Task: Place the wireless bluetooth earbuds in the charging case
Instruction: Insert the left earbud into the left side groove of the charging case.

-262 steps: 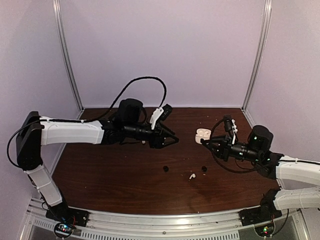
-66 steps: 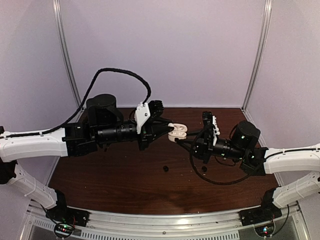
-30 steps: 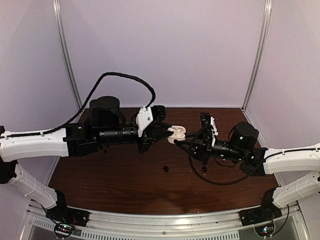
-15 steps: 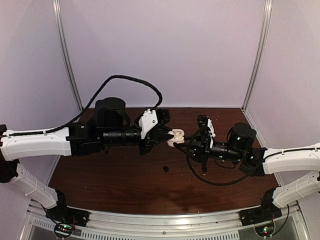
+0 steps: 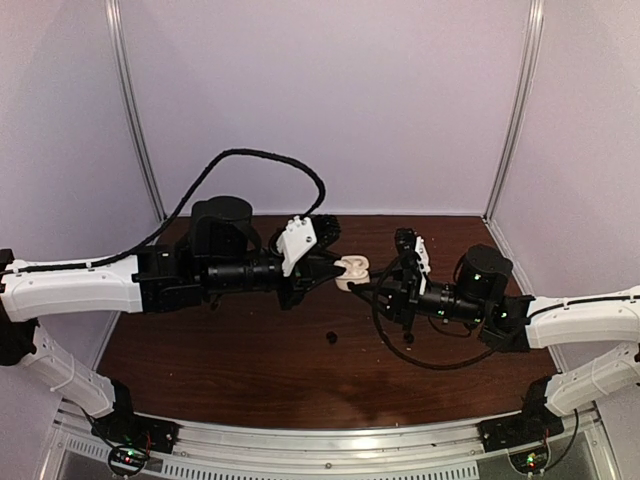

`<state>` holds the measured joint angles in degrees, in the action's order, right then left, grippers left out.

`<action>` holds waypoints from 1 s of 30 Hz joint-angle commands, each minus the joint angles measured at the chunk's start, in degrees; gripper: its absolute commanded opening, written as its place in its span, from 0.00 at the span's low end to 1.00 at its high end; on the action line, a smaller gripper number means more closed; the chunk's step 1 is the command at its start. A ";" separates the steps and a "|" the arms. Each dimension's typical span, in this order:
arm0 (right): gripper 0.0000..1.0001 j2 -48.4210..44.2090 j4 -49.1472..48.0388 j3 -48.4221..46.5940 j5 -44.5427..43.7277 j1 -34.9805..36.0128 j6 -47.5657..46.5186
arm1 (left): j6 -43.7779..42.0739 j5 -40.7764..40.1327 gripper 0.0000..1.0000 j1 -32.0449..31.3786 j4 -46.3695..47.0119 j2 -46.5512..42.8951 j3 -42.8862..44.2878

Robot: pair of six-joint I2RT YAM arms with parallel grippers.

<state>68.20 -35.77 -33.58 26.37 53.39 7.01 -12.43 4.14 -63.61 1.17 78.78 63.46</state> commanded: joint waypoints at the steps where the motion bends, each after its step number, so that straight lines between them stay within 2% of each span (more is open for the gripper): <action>1: 0.00 -2.37 -8.06 -0.61 -2.40 0.40 -1.07 | 3.70 -3.26 0.18 0.07 -1.58 -0.15 -0.75; 9: 0.00 -1.83 -7.63 -0.74 -1.54 0.50 -3.01 | 4.38 -0.21 0.19 0.11 -0.90 1.01 0.21; 17: 0.00 -2.25 -7.82 -0.31 -1.70 0.49 -3.31 | 4.60 0.15 0.35 0.07 -3.19 1.00 0.87; 23: 0.00 -2.04 -7.90 0.03 -1.80 0.48 -3.12 | 4.95 -1.73 0.43 0.14 -2.84 0.09 0.51; 27: 0.00 -2.13 -8.56 1.27 -2.13 0.09 -0.96 | 7.07 -2.02 0.56 0.81 0.78 -2.47 -2.08; 30: 0.00 -2.86 -9.84 3.11 0.67 -0.98 1.45 | 8.21 0.34 0.71 1.84 1.73 -4.25 -3.09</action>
<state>67.02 -42.48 -32.75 24.67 53.23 5.32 -6.55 2.79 -63.18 -1.69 78.04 61.76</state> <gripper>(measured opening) 0.232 0.648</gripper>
